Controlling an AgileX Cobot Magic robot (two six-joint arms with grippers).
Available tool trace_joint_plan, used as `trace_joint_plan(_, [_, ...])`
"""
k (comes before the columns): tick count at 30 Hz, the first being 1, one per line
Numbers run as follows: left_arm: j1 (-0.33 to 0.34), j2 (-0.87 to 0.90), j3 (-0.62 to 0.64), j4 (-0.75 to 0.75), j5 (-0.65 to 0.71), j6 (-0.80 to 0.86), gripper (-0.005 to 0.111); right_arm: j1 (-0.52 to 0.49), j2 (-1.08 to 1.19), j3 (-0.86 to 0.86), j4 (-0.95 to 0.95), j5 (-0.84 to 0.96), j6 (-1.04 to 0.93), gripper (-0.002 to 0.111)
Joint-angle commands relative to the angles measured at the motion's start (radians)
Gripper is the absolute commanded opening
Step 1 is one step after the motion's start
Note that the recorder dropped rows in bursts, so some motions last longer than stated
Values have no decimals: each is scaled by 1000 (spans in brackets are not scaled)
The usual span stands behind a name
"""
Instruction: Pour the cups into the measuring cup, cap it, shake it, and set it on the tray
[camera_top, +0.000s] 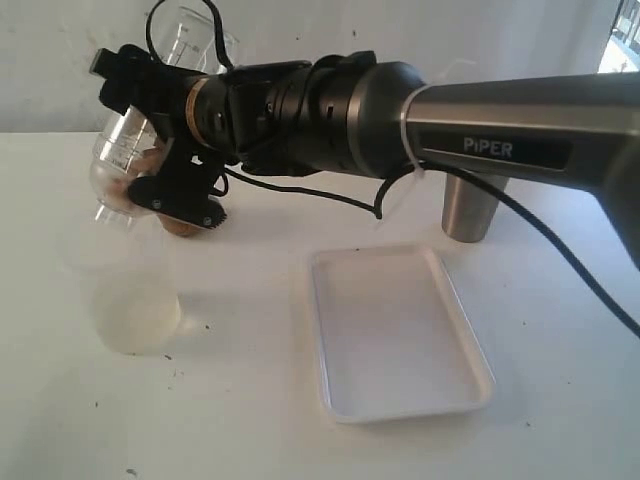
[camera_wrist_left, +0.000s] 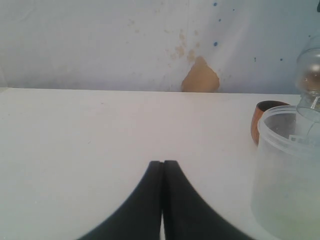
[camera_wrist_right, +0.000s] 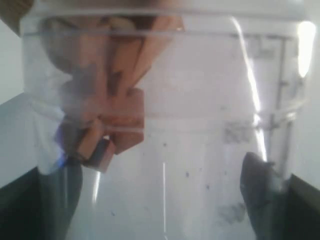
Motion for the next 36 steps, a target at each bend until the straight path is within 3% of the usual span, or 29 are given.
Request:
trace_joint_plan(1, [-1, -5, 5, 3, -9, -3, 0, 2, -9, -12, -28, -3, 7, 0])
trace_joint_plan(29, [-1, -5, 5, 3, -9, -3, 0, 2, -9, -10, -28, -73, 14, 0])
trace_joint_plan(36, [-1, -5, 5, 3, -9, -3, 0, 2, -8, -10, -26, -165, -10, 0])
